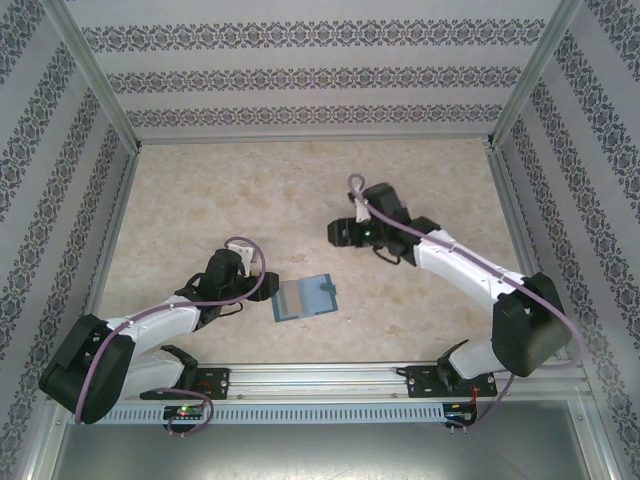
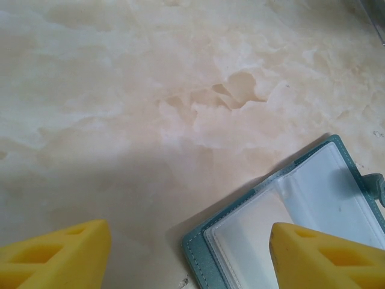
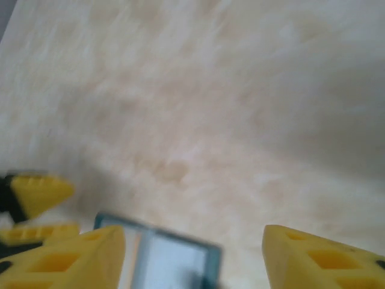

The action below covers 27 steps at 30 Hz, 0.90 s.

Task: Put the credit cards into the card holder
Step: Pick up the credit card from the storage box.

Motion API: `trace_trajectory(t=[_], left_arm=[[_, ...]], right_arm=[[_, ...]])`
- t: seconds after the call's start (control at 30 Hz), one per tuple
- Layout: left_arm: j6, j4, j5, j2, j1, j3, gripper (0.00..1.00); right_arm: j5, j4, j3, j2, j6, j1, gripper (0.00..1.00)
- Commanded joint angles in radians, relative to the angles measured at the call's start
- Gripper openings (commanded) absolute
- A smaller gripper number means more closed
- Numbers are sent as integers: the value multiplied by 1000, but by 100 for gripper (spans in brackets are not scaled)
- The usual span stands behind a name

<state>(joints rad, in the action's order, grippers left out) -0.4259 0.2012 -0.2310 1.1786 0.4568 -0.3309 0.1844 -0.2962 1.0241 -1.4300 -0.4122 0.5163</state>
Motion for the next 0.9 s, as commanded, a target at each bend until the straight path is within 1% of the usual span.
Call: trace_trajectory(t=[0.0,0.07,0.1,0.13,0.17,0.2,0.27,0.3,0.33,0.37,0.43,0.47,0.53,0.6,0.63,0.7,0.77,0.87], left_arm=[[22,36,8,-13,-6,10,71],[21,40,11,-11,-4,15,71],[21,39,15,-11,-5,15,71],[22,37,16,-11,-6,13,71],[24,36,18,-10,-5,11,71],[24,36,16,-10,-5,11,71],[21,38,15,-9,-5,14,71],[21,38,18,-9,-4,14,71],[21,37,19,-8,-4,13,71],[22,35,22,-7,-5,11,71],[22,35,20,-7,-5,10,71],[22,35,18,-7,-4,12,71],[20,34,21,-8,-6,14,71],[21,35,24,-10,-5,12,71],[21,36,25,-10,-5,12,71],[18,40,20,-5,-5,12,72],[16,37,20,-1,-6,11,72],[21,30,23,4,-6,5,72]], right_arm=[[-199,-189,67,-5,126,-86,69],[-220,-214,98,-42,145,-132,72],[-216,-225,112,-60,152,-148,76],[-213,-233,127,-81,153,-163,81],[-205,-229,134,-95,152,-173,96],[-168,-213,138,-111,150,-180,98],[-94,-183,144,-135,150,-176,98],[-75,-173,147,-145,145,-174,98],[-85,-162,151,-156,129,-173,98],[-122,-160,153,-160,114,-173,98],[-312,-170,143,-150,25,-176,98],[-306,-144,114,-134,23,-186,98],[-231,-70,62,-105,34,-212,98],[-242,-133,117,-131,98,-200,98],[-280,-202,167,-167,148,-181,98],[-346,-261,220,-219,217,-143,98],[-417,-292,247,-255,256,-119,97],[-508,-316,275,-300,296,-109,92]])
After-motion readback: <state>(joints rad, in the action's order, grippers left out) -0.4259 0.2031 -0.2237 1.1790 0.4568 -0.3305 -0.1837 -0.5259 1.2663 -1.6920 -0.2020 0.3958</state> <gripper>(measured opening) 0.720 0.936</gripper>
